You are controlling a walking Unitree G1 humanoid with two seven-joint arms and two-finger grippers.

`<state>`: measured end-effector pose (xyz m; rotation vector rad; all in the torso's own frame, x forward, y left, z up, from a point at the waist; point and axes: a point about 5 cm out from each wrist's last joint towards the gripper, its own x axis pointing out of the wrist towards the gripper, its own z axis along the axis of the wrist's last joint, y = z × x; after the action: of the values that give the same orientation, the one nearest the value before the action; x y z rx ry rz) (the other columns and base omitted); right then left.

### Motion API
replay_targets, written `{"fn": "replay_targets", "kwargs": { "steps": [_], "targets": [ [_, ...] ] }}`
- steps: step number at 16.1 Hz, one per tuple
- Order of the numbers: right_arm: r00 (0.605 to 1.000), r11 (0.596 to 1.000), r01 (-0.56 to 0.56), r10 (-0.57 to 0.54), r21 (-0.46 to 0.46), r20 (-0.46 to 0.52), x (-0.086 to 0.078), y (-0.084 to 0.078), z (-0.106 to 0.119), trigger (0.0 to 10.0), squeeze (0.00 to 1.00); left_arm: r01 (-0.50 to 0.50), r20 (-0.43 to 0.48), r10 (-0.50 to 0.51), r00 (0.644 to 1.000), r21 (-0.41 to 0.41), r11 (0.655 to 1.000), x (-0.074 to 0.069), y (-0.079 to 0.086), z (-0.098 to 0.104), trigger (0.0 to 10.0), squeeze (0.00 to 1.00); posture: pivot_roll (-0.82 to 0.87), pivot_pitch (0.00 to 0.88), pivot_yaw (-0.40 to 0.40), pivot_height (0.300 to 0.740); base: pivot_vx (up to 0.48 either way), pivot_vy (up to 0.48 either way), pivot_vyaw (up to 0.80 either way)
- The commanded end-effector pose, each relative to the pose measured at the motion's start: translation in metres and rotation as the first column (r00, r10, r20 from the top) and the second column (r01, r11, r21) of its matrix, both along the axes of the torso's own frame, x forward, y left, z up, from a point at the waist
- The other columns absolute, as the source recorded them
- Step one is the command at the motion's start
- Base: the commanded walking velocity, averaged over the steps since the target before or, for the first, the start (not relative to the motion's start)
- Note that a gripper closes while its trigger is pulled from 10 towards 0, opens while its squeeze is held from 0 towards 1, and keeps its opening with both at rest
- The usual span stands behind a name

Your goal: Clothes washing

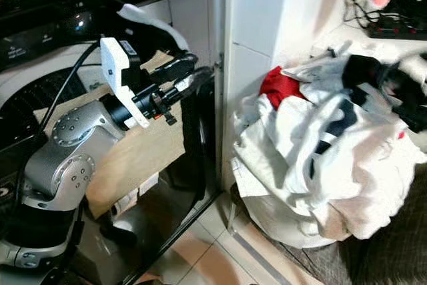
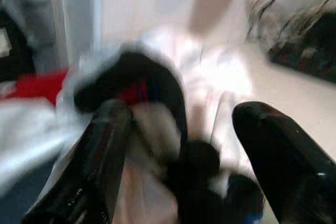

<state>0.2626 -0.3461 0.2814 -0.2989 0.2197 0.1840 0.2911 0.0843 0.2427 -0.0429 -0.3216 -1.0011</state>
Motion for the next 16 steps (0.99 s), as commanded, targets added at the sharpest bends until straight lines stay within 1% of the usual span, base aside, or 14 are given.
{"fn": "replay_targets", "kwargs": {
  "steps": [1,2,3,5,7,8,9,10,11,13,15,16],
  "targets": [
    [0.997,0.997,-0.071,0.070,-0.015,-0.030,0.004,0.000,0.000,10.0,1.00,0.026,0.008,-0.026,1.000,0.015,1.000,-0.003,-0.001,0.003,10.0,0.00,-0.09,0.000,0.084,0.740,0.000,0.000,0.00],
    [0.994,0.994,-0.107,0.107,0.002,-0.037,0.006,0.001,0.001,10.0,1.00,0.025,0.008,-0.025,1.000,0.016,1.000,-0.003,0.000,0.003,10.0,0.00,-0.09,0.000,0.080,0.740,0.000,0.000,0.00],
    [0.986,0.987,-0.160,0.161,0.026,-0.036,0.010,0.000,0.003,10.0,0.00,0.021,0.010,-0.021,1.000,0.015,1.000,-0.003,0.000,0.004,10.0,0.00,-0.09,0.000,0.076,0.740,0.000,0.000,0.00],
    [0.978,0.978,-0.205,0.206,0.025,-0.030,0.021,-0.007,0.003,10.0,0.00,0.015,0.011,-0.015,1.000,0.011,1.000,-0.004,0.000,0.005,10.0,0.00,-0.08,0.000,0.069,0.740,0.000,0.000,0.00],
    [0.979,0.979,-0.201,0.202,0.025,-0.037,0.030,-0.011,-0.002,10.0,0.00,0.010,0.012,-0.010,1.000,0.014,1.000,-0.005,0.001,0.005,10.0,0.00,-0.06,0.000,0.056,0.740,0.000,0.000,0.00],
    [0.980,0.981,-0.193,0.194,0.026,-0.041,0.032,-0.011,-0.004,10.0,0.00,0.010,0.012,-0.010,1.000,0.014,1.000,-0.005,0.002,0.005,10.0,0.00,-0.06,0.000,0.056,0.740,0.000,0.000,0.00],
    [0.983,0.986,-0.166,0.168,0.031,-0.076,0.035,-0.016,-0.010,1.8,0.00,0.016,0.009,-0.016,1.000,0.021,1.000,-0.007,0.002,0.004,10.0,0.00,-0.06,0.000,0.049,0.740,0.000,0.000,0.00],
    [0.982,0.986,-0.166,0.168,0.035,-0.084,0.035,-0.017,-0.012,1.8,0.00,0.019,0.008,-0.019,1.000,0.023,1.000,-0.008,0.002,0.004,10.0,0.00,-0.06,0.000,0.049,0.740,0.000,0.000,0.00],
    [0.977,0.982,-0.181,0.185,0.048,-0.107,0.036,-0.019,-0.015,0.0,0.00,0.053,-0.009,-0.052,0.999,0.046,0.998,-0.012,0.002,0.002,10.0,0.00,-0.05,0.000,0.047,0.740,0.000,0.000,0.00],
    [0.970,0.978,-0.200,0.206,0.057,-0.131,0.036,-0.020,-0.018,0.0,0.00,0.144,-0.062,-0.140,0.988,0.080,0.986,-0.021,0.001,-0.004,10.0,0.00,-0.05,0.000,0.048,0.740,0.000,0.000,0.00],
    [0.968,0.977,-0.205,0.212,0.060,-0.135,0.037,-0.020,-0.019,0.0,0.00,0.173,-0.081,-0.166,0.983,0.094,0.980,-0.024,0.001,-0.006,10.0,0.00,-0.05,0.000,0.049,0.740,0.000,0.000,0.00],
    [0.965,0.975,-0.214,0.220,0.062,-0.139,0.037,-0.021,-0.020,0.0,0.00,0.179,-0.086,-0.168,0.982,0.130,0.975,-0.025,0.000,-0.011,10.0,0.00,-0.06,0.000,0.053,0.740,0.000,0.000,0.00]
  ]
}}
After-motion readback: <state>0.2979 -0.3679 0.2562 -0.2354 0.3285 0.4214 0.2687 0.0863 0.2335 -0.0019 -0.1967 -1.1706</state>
